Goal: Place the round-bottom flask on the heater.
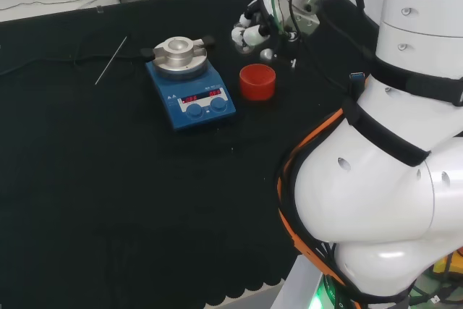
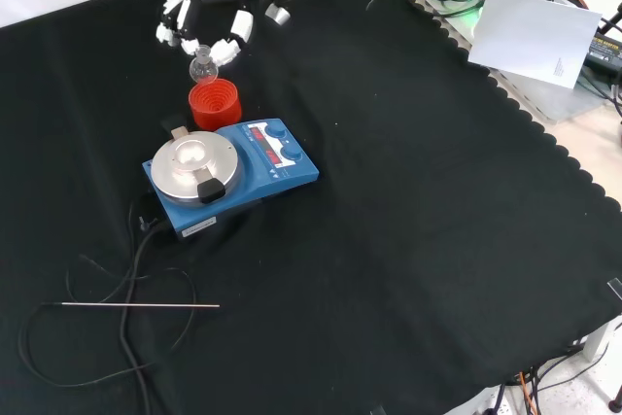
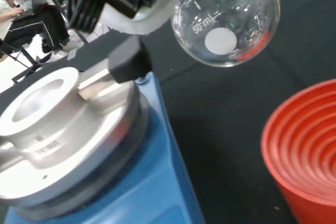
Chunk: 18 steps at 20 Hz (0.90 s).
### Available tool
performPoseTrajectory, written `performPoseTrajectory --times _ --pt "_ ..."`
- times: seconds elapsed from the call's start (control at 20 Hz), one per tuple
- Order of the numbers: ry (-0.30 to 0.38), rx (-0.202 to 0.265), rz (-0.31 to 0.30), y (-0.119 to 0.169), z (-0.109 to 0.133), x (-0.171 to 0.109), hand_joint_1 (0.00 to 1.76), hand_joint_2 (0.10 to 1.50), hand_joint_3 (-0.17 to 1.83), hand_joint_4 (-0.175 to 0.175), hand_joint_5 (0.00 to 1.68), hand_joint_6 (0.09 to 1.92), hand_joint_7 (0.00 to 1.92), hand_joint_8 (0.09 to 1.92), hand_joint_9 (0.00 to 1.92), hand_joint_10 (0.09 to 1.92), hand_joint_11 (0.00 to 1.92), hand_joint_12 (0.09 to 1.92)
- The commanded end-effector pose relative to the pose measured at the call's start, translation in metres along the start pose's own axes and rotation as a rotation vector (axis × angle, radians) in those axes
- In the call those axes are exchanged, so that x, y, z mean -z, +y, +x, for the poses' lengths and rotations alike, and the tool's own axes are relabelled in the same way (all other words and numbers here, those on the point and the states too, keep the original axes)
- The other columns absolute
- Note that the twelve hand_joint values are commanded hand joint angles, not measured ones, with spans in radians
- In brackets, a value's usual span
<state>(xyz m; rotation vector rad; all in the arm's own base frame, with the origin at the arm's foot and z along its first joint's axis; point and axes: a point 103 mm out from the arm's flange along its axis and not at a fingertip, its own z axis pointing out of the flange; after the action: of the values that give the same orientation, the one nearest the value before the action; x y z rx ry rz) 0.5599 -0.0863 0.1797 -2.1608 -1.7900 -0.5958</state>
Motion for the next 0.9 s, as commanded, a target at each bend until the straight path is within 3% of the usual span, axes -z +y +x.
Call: performPoseTrajectory --times 0.05,0.3,0.9 --pt "0.014 0.045 0.003 0.013 0.036 -0.004 1.12 0.59 0.85 0.175 1.2 0.9 0.53 0.56 0.7 0.54 0.38 1.27" --pt "0.025 0.094 0.008 0.026 0.068 -0.008 1.12 0.59 0.85 0.175 1.2 0.89 0.53 0.56 0.7 0.54 0.38 1.27" --pt "0.071 0.138 0.064 0.039 0.109 -0.03 1.12 0.59 0.86 0.175 1.21 0.89 0.54 0.56 0.7 0.54 0.38 1.27"
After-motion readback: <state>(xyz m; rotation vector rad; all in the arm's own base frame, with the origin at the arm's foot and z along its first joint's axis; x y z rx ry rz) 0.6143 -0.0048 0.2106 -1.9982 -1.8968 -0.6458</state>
